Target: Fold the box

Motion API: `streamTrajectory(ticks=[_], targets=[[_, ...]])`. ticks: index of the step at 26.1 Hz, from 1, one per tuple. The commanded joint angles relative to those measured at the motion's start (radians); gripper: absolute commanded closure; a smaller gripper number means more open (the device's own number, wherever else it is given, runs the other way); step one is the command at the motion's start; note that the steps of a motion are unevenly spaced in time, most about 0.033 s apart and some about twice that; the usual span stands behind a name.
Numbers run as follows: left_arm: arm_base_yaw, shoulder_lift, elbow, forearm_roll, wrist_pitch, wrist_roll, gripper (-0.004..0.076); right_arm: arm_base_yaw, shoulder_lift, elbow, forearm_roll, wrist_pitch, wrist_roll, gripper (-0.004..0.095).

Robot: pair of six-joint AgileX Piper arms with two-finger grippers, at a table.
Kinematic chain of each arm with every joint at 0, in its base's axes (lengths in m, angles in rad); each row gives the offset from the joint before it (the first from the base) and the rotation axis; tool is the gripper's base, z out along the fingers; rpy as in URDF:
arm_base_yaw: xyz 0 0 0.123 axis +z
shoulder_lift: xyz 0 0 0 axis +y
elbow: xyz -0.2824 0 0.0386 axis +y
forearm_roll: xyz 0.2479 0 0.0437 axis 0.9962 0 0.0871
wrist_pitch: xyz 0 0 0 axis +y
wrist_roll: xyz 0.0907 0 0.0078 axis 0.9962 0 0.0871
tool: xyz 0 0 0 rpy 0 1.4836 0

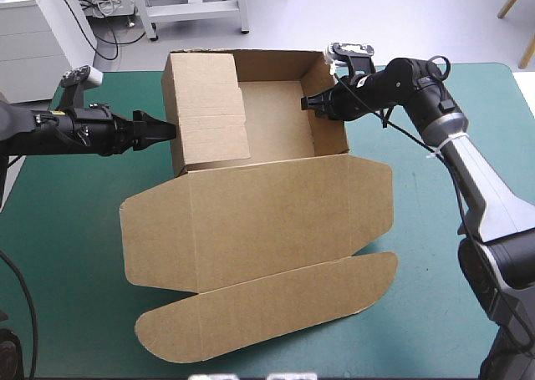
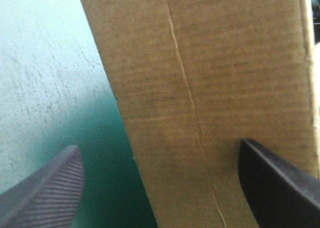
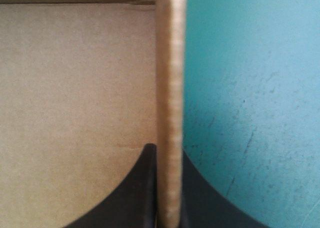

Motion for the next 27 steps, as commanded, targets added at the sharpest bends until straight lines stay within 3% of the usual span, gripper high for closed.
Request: streamTrajectory(ticks=[1,27], targets=[[-0.004,-0.037,-0.032,-0.073,0.021,0.003,0.0124,0.021,-0.04,-0.029,0.047,-0.058,0.028,0.0925],[-0.008,-0.037,-0.032,-0.078,0.039,-0.002,0.0124,0.048,-0.011,-0.029,0.006,-0.057,0.035,0.0926]])
